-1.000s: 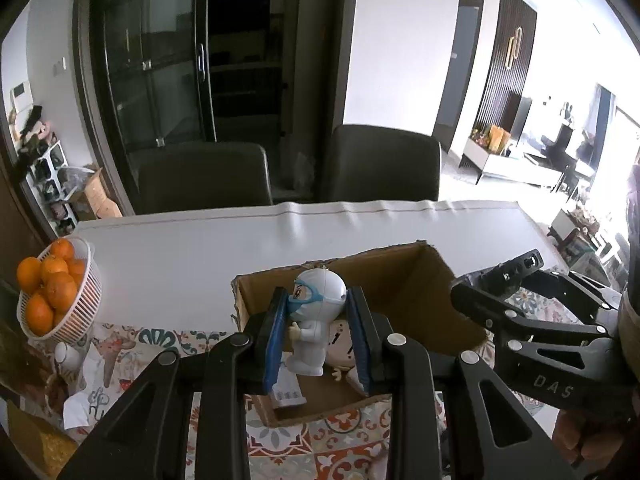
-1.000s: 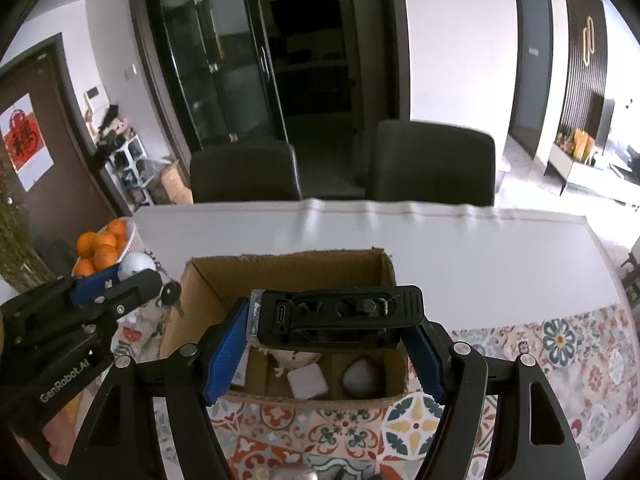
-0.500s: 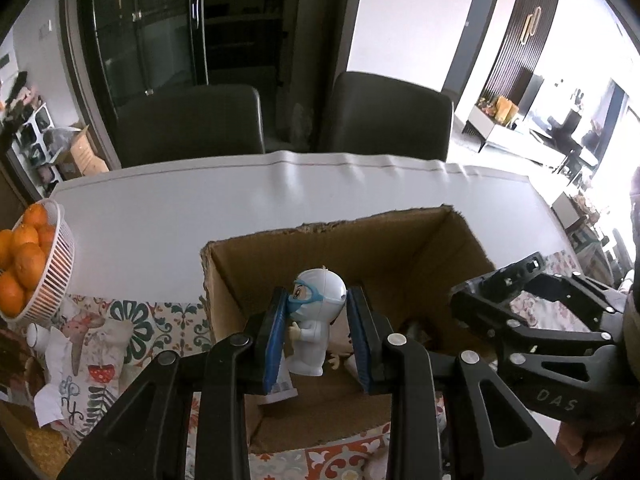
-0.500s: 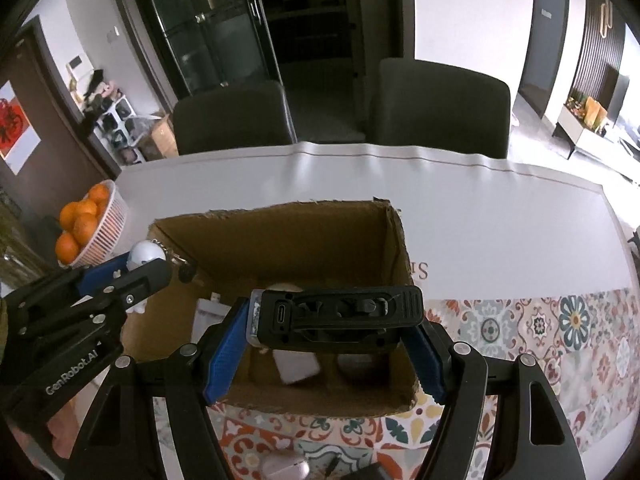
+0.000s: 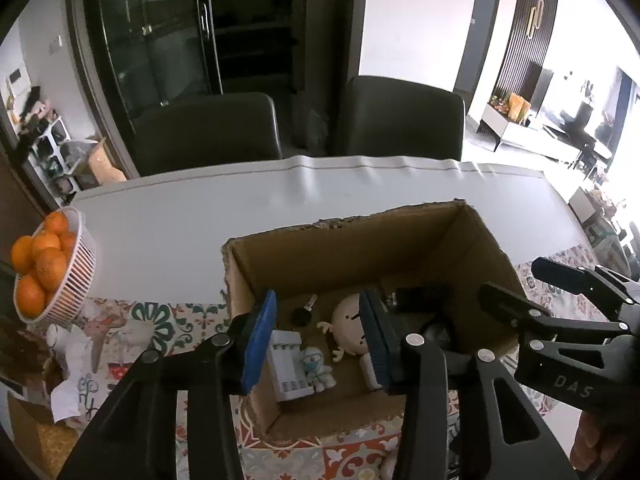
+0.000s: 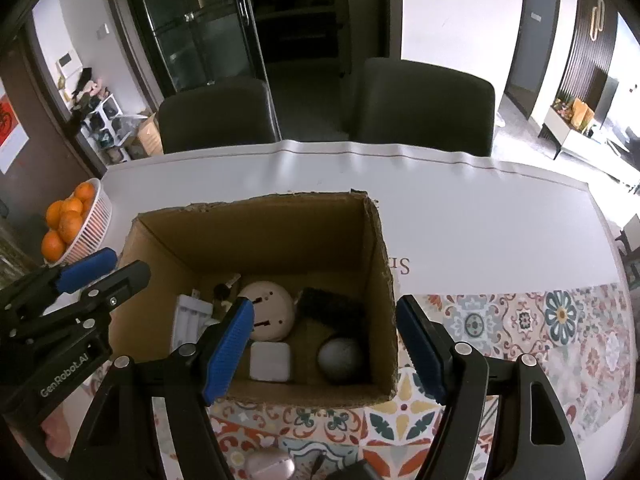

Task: Organize rigid objects
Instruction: 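Open both tools to drop the figurine and black device into the box, then raise both tools out of the box, then move left tool to the silver egg speaker while right tool moves to the black power adapter, then close left tool on the silver egg speaker while right tool grasps the black power adapter, then carry the speaker with left tool while right tool carries the adapter over the box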

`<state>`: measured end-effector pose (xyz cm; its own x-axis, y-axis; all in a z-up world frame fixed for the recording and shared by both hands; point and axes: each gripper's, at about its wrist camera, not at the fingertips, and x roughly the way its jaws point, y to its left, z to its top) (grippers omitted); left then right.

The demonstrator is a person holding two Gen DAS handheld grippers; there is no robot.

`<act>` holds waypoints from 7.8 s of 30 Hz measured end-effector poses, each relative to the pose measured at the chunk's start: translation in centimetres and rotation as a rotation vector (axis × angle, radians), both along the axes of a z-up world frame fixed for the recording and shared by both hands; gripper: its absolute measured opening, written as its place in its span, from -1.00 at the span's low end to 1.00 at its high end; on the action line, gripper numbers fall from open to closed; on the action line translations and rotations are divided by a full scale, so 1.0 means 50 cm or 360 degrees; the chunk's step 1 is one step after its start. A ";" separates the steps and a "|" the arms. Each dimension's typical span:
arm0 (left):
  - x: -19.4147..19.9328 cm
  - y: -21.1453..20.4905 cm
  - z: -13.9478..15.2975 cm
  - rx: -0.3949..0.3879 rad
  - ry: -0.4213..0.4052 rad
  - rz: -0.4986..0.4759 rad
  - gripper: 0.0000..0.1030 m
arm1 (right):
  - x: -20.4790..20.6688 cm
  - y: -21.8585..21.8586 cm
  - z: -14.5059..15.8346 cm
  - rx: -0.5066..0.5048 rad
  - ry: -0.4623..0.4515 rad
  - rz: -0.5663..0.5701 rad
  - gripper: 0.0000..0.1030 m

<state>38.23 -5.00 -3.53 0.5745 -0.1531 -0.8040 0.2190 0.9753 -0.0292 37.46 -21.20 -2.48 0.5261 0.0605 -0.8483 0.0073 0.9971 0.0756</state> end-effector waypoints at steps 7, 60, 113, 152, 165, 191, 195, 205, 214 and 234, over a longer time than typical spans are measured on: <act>-0.044 0.006 0.032 -0.0010 -0.0051 0.0010 -0.04 | -0.047 -0.007 0.037 -0.0008 -0.0101 -0.0029 0.44; -0.304 -0.026 -0.050 0.0056 -0.0014 -0.0070 0.17 | -0.321 -0.023 -0.010 -0.0150 -0.0149 -0.0024 0.54; -0.273 -0.126 -0.279 0.0212 0.0476 -0.0520 0.22 | -0.302 -0.056 -0.249 -0.0054 0.0463 0.0179 0.54; -0.233 -0.160 -0.350 0.0125 0.0611 -0.0652 0.20 | -0.252 -0.070 -0.316 -0.0037 0.0534 0.0196 0.43; -0.244 -0.142 -0.353 0.0102 0.0579 -0.0542 0.05 | -0.263 -0.059 -0.323 -0.0022 0.0504 0.0163 0.22; -0.306 -0.041 -0.199 -0.0009 0.0258 -0.0246 0.05 | -0.337 -0.038 -0.173 -0.0006 0.0181 0.0038 0.21; -0.307 -0.034 -0.177 -0.0019 0.0200 -0.0206 0.05 | -0.334 -0.028 -0.155 0.0011 0.0131 0.0023 0.21; -0.314 -0.010 -0.111 -0.0067 0.0069 -0.0152 0.05 | -0.333 -0.005 -0.087 0.0002 -0.0026 0.0037 0.21; -0.308 0.000 -0.048 -0.0068 -0.0065 -0.0132 0.05 | -0.323 0.005 -0.031 0.0007 -0.0158 0.0044 0.21; -0.260 0.001 0.053 -0.0092 -0.0266 -0.0115 0.05 | -0.271 0.003 0.071 0.0026 -0.0373 0.0021 0.21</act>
